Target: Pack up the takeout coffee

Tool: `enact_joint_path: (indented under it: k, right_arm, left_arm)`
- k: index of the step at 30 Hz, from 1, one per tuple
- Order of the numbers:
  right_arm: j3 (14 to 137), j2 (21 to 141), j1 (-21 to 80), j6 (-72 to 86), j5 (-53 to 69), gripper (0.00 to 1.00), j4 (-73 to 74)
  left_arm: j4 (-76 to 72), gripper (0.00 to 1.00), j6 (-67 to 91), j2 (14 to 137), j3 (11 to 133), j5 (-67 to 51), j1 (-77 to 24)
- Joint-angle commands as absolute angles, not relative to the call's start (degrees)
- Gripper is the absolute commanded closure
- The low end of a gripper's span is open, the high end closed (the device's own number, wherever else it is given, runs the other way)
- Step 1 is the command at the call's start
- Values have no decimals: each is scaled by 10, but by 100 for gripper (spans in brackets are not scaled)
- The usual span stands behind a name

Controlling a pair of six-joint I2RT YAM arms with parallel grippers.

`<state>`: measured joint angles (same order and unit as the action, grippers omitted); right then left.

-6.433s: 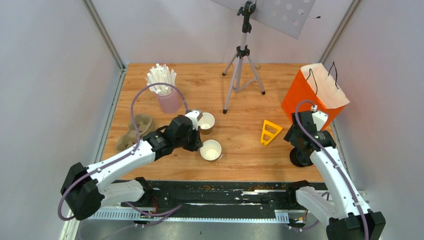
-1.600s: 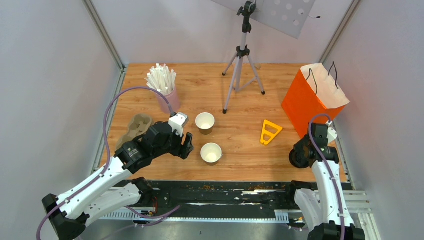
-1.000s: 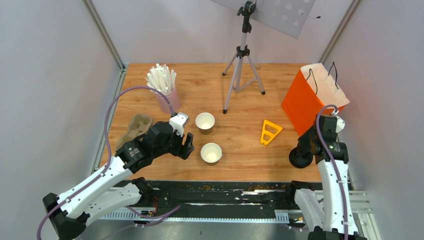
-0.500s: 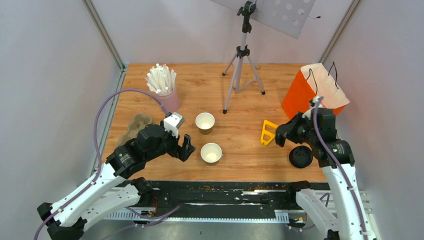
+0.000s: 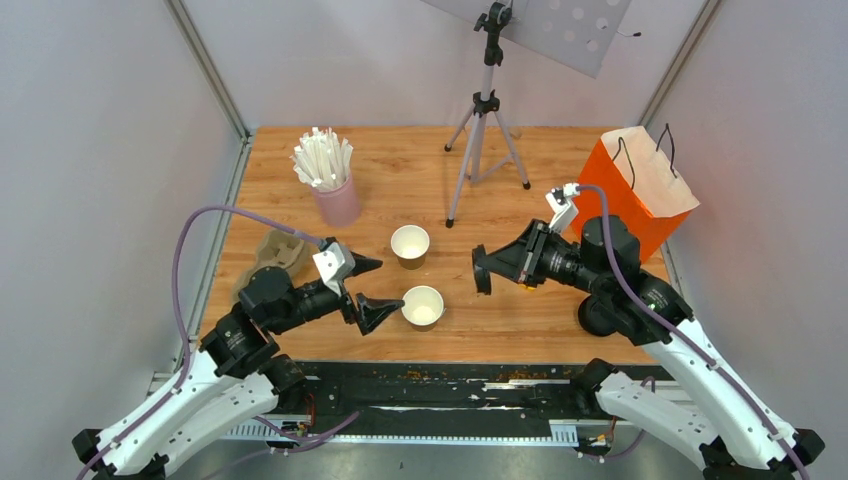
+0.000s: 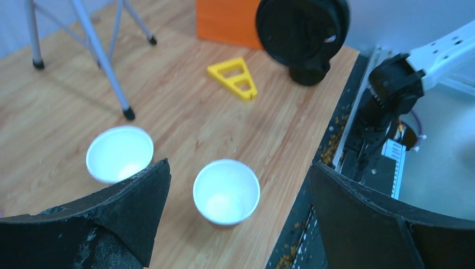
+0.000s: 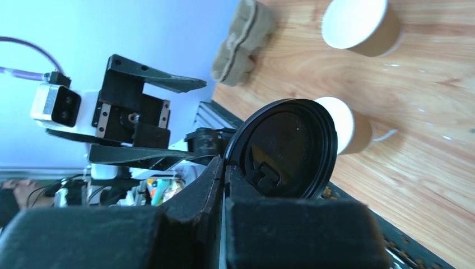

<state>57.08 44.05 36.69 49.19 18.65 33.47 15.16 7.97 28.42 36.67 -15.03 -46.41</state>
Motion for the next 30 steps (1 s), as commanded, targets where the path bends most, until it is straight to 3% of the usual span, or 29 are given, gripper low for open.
enact_joint_path:
  k: [1, 7, 14, 23, 30]
  right_arm:
    - [569, 444, 402, 541, 203, 98, 230]
    - [529, 452, 438, 574, 238, 95, 111]
    - [544, 464, 455, 550, 231, 95, 110]
    - [545, 474, 461, 556, 203, 94, 103]
    - [546, 472, 462, 563, 165, 94, 114]
  left_arm:
    - [21, 0, 49, 306, 372, -230, -466]
    - [-35, 0, 36, 351, 359, -303, -467]
    - [-88, 0, 51, 370, 343, -295, -467]
    - [-55, 0, 184, 451, 405, -295, -467]
    - [-118, 0, 155, 447, 391, -286, -467]
